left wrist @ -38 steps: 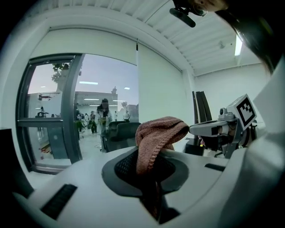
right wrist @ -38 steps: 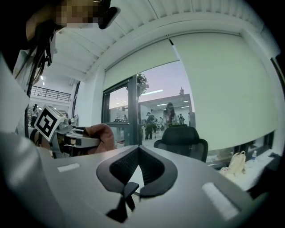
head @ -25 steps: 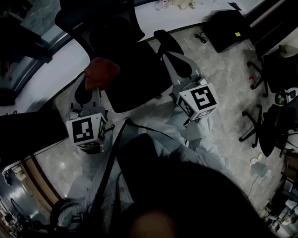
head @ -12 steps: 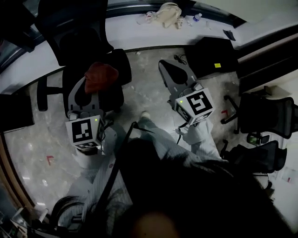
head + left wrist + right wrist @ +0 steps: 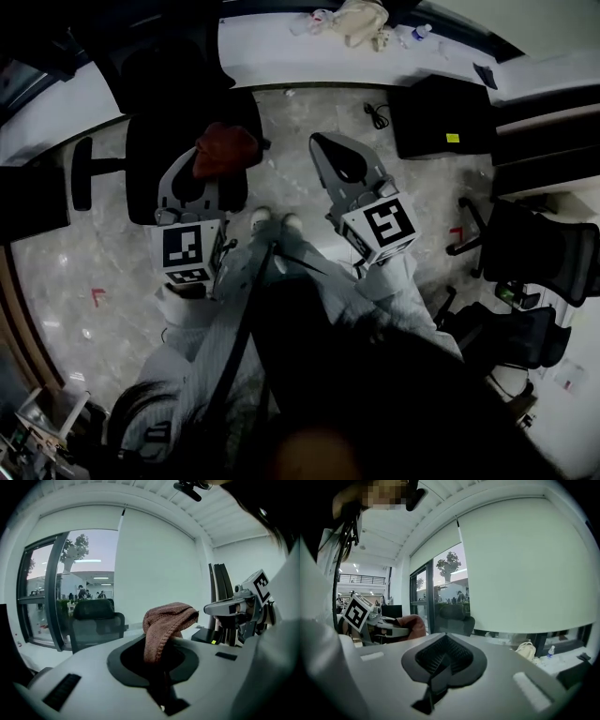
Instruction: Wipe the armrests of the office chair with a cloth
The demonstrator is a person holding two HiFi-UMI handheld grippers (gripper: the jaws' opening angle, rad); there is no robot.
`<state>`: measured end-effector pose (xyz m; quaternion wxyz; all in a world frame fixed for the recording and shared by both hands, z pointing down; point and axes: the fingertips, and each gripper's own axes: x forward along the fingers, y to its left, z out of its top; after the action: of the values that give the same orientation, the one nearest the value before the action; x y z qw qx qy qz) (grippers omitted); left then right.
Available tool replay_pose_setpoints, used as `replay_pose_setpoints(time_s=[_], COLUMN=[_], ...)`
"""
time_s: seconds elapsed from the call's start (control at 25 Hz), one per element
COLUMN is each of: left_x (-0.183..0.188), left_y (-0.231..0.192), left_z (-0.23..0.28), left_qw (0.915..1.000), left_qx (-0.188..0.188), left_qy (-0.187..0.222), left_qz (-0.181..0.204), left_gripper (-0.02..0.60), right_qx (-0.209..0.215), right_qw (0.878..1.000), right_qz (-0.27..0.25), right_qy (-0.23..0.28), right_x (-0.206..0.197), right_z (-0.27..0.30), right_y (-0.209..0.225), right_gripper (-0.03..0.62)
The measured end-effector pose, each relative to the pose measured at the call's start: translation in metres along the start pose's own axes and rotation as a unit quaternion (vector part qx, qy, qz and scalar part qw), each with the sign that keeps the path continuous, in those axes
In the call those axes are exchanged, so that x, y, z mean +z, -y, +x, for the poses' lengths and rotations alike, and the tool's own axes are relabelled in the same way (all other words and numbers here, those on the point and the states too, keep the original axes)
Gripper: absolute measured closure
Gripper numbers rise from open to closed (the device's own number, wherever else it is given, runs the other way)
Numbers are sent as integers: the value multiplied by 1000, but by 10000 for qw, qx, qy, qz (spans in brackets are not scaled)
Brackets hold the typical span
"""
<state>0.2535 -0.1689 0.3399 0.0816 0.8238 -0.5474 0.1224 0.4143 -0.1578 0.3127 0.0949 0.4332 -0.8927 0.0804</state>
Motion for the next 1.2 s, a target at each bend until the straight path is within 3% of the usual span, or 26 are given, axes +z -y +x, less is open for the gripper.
replay_pose_setpoints(time_s=[0.16, 0.36, 0.48, 0.6, 0.84, 1.2], left_x=[-42, -136, -194, -236, -249, -238], left_y=[9, 25, 26, 13, -33, -72], left_z=[26, 60, 87, 121, 191, 297], left_qw=[9978, 9811, 9703, 9647, 9665, 9596], left_qx=[-348, -945, -1014, -893, -675, -557], left_qy=[-527, -1549, -2059, -2398, -2468, -2735], left_qz=[-182, -667, -770, -616, -188, 350], left_gripper=[538, 538, 538, 537, 537, 537], right_qx=[105, 243, 272, 280, 170, -144], right_qw=[9999, 9990, 9973, 9951, 9906, 9864], right_qz=[110, 228, 386, 590, 955, 1199], right_qy=[-61, -294, -567, -737, -960, -1114], right_x=[-20, -56, -86, -112, -143, -166], right_z=[15, 34, 42, 53, 68, 67], right_y=[7, 7, 9, 13, 24, 46], right_gripper=[592, 592, 592, 592, 592, 592])
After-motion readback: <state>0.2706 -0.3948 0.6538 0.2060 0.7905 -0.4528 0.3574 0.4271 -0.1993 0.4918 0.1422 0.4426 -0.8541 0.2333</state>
